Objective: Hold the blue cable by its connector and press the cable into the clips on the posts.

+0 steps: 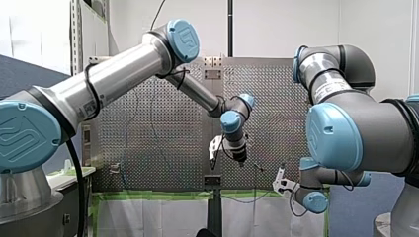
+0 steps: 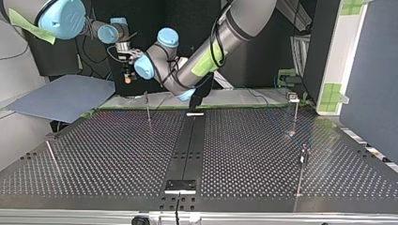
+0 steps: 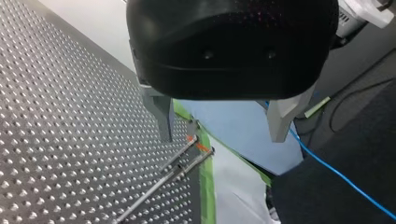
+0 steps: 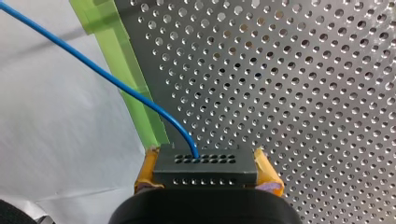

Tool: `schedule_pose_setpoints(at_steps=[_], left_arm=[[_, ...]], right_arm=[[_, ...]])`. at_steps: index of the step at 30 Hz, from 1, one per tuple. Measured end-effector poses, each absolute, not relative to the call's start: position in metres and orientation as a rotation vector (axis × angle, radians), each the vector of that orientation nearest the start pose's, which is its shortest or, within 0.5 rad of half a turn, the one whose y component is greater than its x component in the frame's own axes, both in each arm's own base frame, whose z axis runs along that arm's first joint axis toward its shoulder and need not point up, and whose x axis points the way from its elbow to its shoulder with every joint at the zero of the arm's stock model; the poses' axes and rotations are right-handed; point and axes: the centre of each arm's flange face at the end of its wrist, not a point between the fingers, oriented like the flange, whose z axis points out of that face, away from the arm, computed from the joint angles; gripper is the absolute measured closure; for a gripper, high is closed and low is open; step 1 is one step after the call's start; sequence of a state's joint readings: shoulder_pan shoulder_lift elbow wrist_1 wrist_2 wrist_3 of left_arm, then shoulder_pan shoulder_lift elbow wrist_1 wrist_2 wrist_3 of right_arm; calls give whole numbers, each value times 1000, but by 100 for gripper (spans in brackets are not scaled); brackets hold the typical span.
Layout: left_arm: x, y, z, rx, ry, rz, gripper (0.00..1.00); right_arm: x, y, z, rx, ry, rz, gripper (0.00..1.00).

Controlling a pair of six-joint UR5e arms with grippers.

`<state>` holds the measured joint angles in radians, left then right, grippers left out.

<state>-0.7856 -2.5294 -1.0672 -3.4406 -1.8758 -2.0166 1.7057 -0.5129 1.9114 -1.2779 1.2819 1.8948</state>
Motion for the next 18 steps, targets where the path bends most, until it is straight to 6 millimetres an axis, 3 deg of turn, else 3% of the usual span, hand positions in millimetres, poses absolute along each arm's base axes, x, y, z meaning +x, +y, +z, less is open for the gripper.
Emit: schedule_pose_setpoints(at_steps=[9, 18], left_arm=[[420, -580, 70, 270, 2367, -277, 2], [429, -577, 77, 274, 2389, -196, 2]], right_arm=[[232, -493, -126, 1485, -1388, 1666, 100], [233, -493, -126, 1486, -1386, 1668, 100]])
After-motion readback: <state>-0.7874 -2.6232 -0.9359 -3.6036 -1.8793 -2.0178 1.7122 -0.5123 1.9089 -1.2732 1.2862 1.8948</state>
